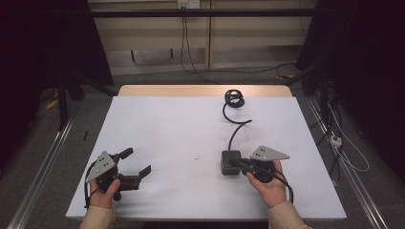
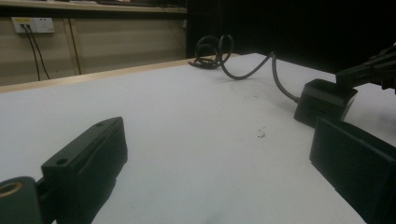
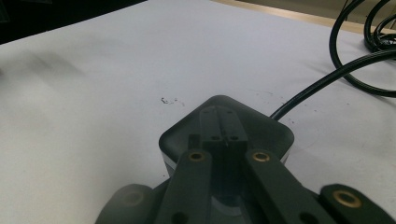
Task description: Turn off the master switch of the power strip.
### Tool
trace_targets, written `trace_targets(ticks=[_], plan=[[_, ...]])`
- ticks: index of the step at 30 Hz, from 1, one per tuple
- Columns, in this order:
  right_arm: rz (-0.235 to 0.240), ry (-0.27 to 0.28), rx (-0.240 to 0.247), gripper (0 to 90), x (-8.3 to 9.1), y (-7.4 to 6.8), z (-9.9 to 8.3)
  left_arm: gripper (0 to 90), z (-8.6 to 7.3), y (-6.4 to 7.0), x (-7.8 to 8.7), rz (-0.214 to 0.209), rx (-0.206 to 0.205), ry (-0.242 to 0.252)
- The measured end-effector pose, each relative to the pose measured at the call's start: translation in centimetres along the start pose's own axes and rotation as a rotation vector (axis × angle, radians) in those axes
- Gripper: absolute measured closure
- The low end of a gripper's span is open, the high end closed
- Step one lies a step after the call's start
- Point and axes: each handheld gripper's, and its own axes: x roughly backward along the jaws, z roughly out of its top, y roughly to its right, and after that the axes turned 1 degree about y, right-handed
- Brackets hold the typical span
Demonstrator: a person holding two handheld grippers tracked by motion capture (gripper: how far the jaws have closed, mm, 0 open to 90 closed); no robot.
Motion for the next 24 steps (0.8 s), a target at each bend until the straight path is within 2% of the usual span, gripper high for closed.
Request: trace_targets(ticks=[24], plan=[[-0.001, -0.001, 0.013, 90.0, -0.06, 0.07, 0.16, 4.0, 0.0, -0.15, 0.34, 0.009, 0.0, 0.006]])
